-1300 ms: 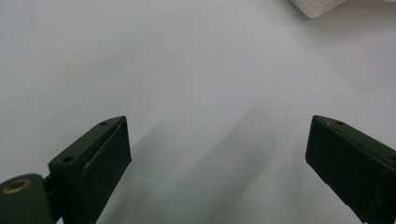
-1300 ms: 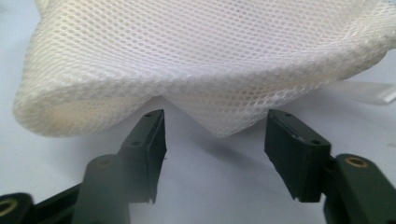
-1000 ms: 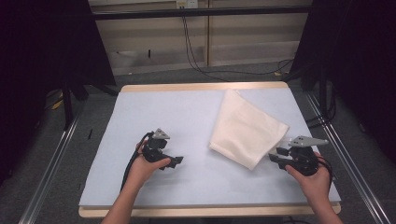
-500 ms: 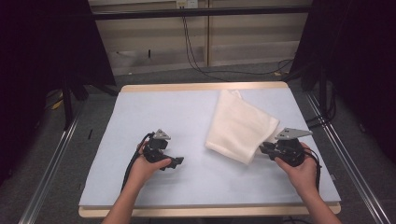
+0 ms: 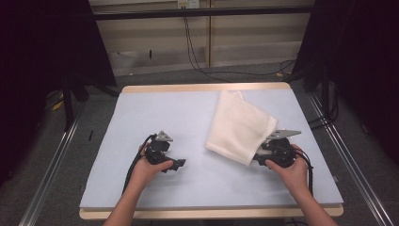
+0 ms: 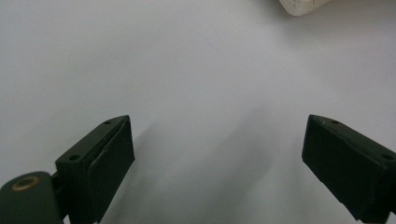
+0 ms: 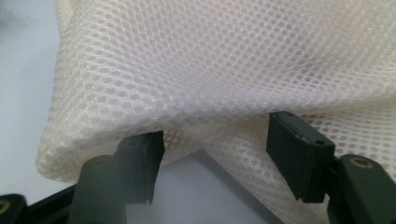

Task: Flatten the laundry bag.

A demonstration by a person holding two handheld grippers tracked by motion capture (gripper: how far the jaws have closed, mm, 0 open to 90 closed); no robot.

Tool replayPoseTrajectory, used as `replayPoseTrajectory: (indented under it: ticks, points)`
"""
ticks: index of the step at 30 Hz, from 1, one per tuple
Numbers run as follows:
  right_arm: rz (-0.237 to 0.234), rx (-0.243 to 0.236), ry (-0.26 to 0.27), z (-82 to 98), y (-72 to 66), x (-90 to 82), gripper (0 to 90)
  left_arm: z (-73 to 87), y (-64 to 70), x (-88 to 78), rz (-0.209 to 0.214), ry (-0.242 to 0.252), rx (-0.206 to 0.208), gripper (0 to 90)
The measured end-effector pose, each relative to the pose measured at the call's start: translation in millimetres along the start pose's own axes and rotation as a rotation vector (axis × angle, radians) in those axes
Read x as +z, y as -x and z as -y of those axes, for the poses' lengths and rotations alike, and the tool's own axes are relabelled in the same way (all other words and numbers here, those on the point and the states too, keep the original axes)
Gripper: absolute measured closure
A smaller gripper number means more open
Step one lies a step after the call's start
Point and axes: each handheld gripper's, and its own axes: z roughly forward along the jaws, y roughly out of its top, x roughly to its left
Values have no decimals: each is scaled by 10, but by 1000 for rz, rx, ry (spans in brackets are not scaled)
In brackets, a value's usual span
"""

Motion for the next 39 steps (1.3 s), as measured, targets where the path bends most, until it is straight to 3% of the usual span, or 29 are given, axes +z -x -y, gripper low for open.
replayPoseTrajectory:
  ticks: [4,6,7,8,11,12,13,16,25,32,39]
  points:
    - [17,-9,-25,-15,-24,63,359,4,-2,3,-5,12,-1,91]
    - [57,-76,-43,-16,-50,117,516,4,-9,-5,-5,11,5,91]
    - [50,-88,-43,-22,-63,121,625,3,-9,-11,-5,6,5,91]
    - [50,-88,-43,-22,-63,121,625,3,-9,-11,-5,6,5,91]
    - [31,-136,-30,-82,-120,98,887,4,-16,-19,-1,9,0,91]
    - [31,-136,-30,-82,-120,98,887,4,-16,-19,-1,9,0,91]
    - [3,-105,-19,-112,-95,92,900,2,-17,-24,-6,3,6,91]
    - [-1,-99,-19,-146,-89,75,900,8,-22,-27,-1,14,0,91]
    - [-30,-127,46,-285,-161,31,900,3,-19,-28,0,10,-2,94]
    - [-44,-174,80,-483,-309,83,900,10,-27,-33,-1,9,3,94]
    - [-79,-213,110,-677,-549,215,900,-6,-18,-48,-4,17,4,94]
